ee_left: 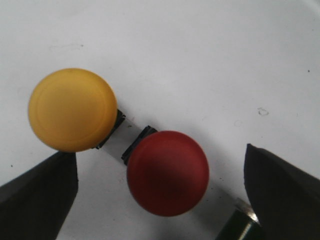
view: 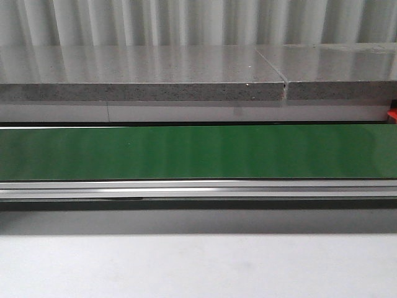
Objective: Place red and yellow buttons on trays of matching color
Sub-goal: 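Lower the left gripper onto the red push-button on the table and grasp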
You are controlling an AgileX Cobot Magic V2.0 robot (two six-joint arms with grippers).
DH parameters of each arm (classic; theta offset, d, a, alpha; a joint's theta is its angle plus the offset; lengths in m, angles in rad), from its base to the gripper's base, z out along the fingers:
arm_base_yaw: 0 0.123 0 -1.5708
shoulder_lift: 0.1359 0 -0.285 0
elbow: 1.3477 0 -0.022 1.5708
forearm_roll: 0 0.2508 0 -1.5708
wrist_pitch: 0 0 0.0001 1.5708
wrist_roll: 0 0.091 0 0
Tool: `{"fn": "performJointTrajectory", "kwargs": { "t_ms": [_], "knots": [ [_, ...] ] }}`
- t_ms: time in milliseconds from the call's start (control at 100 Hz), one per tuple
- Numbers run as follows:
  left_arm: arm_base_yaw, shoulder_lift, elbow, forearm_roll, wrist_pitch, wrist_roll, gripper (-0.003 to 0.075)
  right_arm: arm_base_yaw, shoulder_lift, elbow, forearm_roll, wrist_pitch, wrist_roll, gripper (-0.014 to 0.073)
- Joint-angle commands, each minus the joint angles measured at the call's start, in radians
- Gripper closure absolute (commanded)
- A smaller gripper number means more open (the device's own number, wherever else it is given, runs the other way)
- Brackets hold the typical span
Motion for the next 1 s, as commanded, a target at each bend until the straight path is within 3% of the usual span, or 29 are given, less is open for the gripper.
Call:
{"fn": "performJointTrajectory", "kwargs": {
  "t_ms": [0,290,430,580,760,860,990],
  "knots": [
    [0.001,-0.042,-0.03,-0.005,-0.037,-0.009,0.0084,0.001,-0.003,-0.025,0.004,-0.06,-0.008,0.0686],
    [0.001,-0.04,-0.03,-0.005,-0.047,-0.009,0.0105,0.001,-0.003,-0.025,0.004,-0.061,-0.008,0.0686],
    [0.001,-0.04,-0.03,-0.005,-0.047,-0.009,0.0226,0.001,-0.003,-0.025,0.004,-0.061,-0.008,0.0686],
    [0.001,-0.042,-0.03,-0.005,-0.033,-0.009,0.0452,0.001,-0.003,-0.025,0.004,-0.061,-0.008,0.0686],
    [0.0,-0.062,-0.03,-0.005,0.017,-0.009,0.0669,0.001,-0.003,-0.025,0.004,-0.061,-0.008,0.0686],
    [-0.007,-0.099,-0.03,-0.005,0.024,0.01,0.0741,0.001,-0.003,-0.025,0.004,-0.061,-0.008,0.0686],
    [-0.026,-0.183,-0.03,-0.005,0.022,0.025,0.0741,0.001,-0.003,-0.025,0.004,-0.061,-0.008,0.0686]
  ]
}}
